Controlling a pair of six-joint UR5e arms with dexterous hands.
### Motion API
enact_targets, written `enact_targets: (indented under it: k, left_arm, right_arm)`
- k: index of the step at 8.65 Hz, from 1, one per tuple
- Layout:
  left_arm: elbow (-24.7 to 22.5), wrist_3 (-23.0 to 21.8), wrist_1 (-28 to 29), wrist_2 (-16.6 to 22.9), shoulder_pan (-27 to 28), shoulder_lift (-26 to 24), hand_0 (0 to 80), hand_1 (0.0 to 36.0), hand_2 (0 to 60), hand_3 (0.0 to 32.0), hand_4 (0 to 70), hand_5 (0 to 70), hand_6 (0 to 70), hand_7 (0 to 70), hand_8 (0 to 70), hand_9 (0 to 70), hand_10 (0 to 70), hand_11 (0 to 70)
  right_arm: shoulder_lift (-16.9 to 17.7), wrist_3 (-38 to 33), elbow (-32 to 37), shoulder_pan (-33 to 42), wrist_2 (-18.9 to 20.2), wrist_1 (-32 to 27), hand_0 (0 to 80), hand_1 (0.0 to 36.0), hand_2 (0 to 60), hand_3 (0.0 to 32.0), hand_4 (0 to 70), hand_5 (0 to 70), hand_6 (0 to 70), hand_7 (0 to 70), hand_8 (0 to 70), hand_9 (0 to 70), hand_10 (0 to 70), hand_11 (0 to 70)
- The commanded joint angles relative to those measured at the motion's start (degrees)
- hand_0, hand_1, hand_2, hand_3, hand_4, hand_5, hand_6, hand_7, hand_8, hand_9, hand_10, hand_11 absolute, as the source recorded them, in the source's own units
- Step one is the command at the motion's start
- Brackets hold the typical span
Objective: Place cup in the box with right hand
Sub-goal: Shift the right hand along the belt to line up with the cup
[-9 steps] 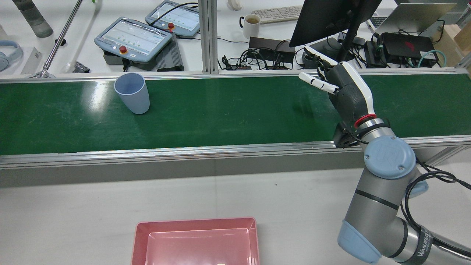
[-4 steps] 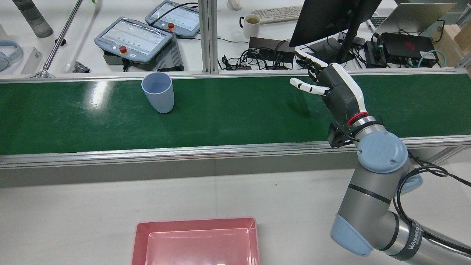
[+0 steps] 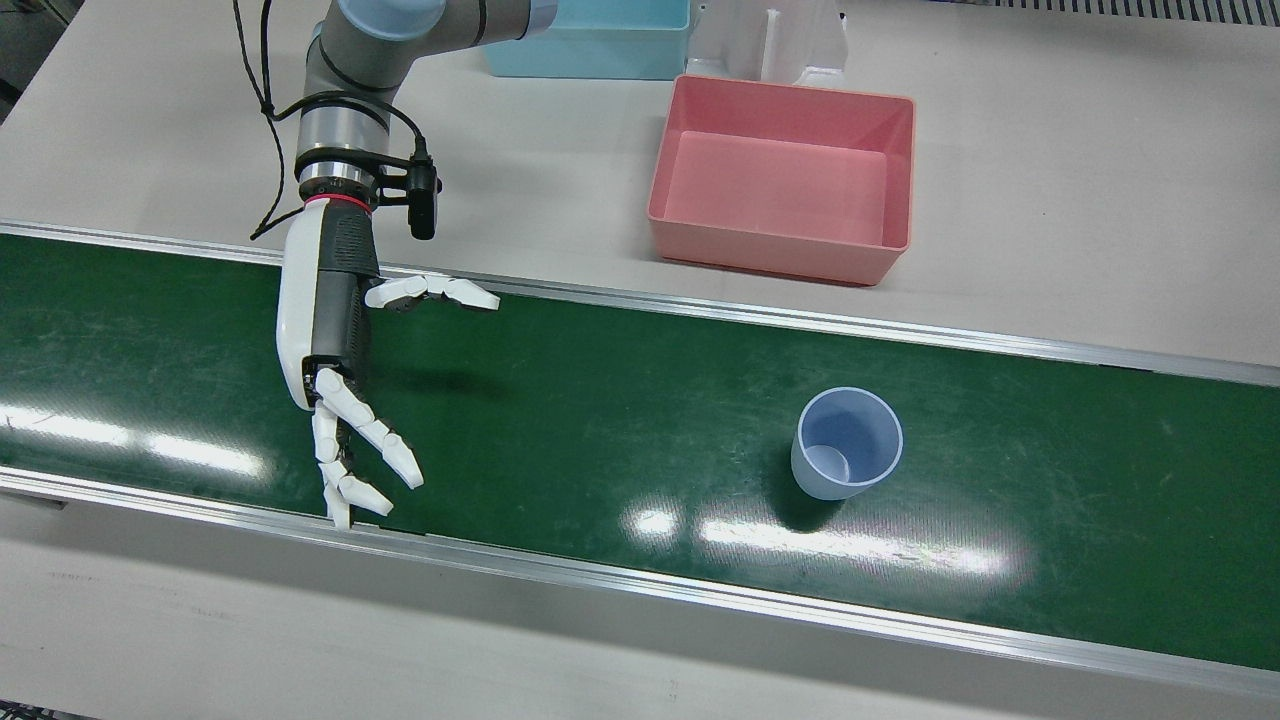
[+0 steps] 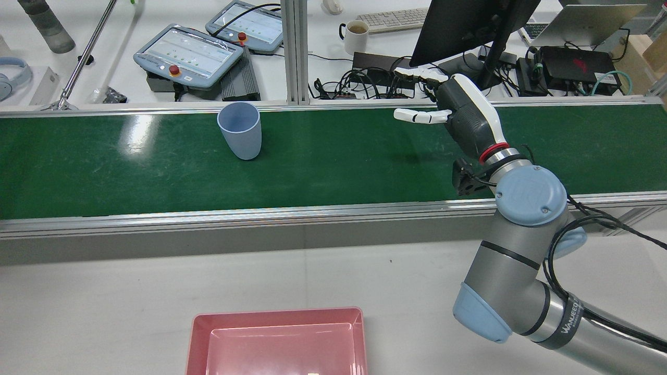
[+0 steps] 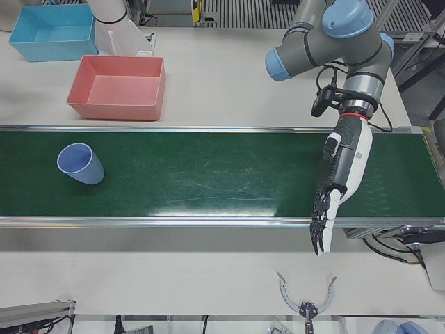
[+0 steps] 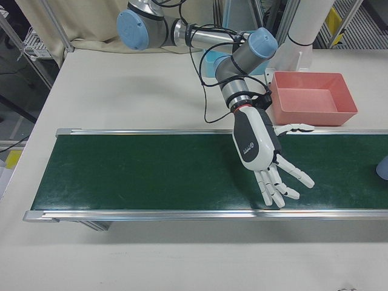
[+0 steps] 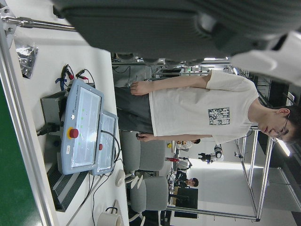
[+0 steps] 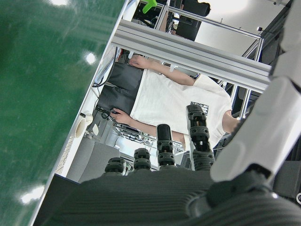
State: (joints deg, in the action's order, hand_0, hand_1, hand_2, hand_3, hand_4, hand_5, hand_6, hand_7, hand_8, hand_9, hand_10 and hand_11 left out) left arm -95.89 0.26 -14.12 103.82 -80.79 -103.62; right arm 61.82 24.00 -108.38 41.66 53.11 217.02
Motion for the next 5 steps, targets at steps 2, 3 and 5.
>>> enact_targets:
  k: [2,3,5]
  left_arm:
    - [0.0,0.0,-0.03,-0.02,0.02,0.0,0.0,0.0,0.0,0.0,0.0,0.0,0.0,0.0,0.0,0.0,0.0,0.0]
    - [0.0,0.0,0.05,-0.02,0.02,0.0,0.0,0.0,0.0,0.0,0.0,0.0,0.0,0.0,0.0,0.0,0.0,0.0]
    - [0.0,0.0,0.06,-0.02,0.02,0.0,0.0,0.0,0.0,0.0,0.0,0.0,0.0,0.0,0.0,0.0,0.0,0.0]
  right_arm:
    - [-0.74,3.23,0.63,-0.52,0.16,-0.02,37.0,13.9,31.8,4.2,0.0,2.9,6.4,33.2,3.1,11.2,3.4,5.9]
    - [-0.91,4.29,0.63,-0.87,0.15,-0.11,46.7,1.2,0.0,4.4,15.6,2.9,6.4,32.9,3.3,11.3,3.7,6.3]
    - [-0.74,6.4,0.71,-1.75,-0.28,-1.15,45.7,0.0,0.0,4.6,12.9,2.8,6.5,32.9,3.9,12.0,4.4,7.1]
